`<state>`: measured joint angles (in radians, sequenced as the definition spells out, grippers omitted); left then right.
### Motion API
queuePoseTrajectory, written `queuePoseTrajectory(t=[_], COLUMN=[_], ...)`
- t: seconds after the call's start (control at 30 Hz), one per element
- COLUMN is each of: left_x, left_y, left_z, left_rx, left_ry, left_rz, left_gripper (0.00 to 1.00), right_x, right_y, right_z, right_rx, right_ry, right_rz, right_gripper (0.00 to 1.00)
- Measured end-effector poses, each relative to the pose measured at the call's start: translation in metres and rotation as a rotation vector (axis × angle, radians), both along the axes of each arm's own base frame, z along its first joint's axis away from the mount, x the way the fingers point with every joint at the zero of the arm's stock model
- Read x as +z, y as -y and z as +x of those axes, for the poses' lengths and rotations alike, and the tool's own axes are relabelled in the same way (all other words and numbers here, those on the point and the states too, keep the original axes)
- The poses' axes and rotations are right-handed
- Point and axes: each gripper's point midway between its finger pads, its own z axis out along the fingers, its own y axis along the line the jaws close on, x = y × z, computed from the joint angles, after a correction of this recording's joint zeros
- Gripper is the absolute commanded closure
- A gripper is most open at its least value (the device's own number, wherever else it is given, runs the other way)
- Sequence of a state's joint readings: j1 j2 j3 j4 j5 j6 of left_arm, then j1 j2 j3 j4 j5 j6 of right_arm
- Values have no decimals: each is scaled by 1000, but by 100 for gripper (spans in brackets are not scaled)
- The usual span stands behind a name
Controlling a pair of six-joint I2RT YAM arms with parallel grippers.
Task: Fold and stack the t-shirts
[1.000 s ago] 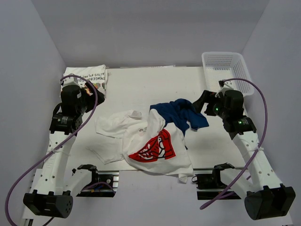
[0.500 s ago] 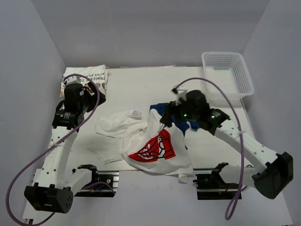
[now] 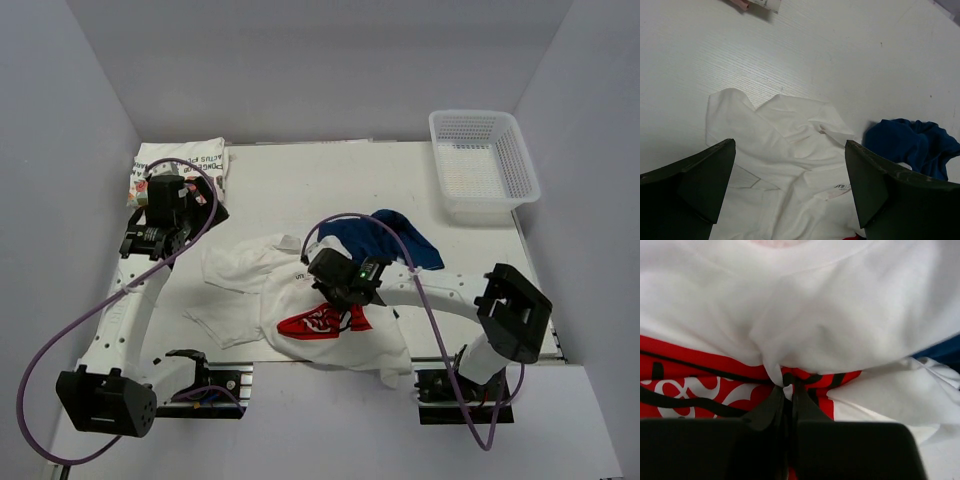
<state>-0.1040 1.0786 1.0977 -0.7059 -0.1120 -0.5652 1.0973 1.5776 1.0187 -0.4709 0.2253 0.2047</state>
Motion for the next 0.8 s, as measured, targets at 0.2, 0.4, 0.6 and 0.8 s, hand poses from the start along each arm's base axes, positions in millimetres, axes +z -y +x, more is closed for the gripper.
queuePoseTrajectory(t=[0.2,0.4,0.6,0.8], left_x=[-9,-6,0,0], left_y=[-1,-1,-2,-2], left_z=[-2,-4,-6,-6], left_rx=[5,6,6,8], left_ry=[-38,-30,-9,-10], left_rz=[6,5,2,3], left_gripper=[0,0,0,0], right_x=[64,221,380,492], right_y=[-20,-18,45,133], right_z=[33,89,157,214], right_rx=[-78,-238,-490,-711], right_ry=[175,509,936,1290], right_rz=[146,477,636,526], right_gripper=[100,100,100,100])
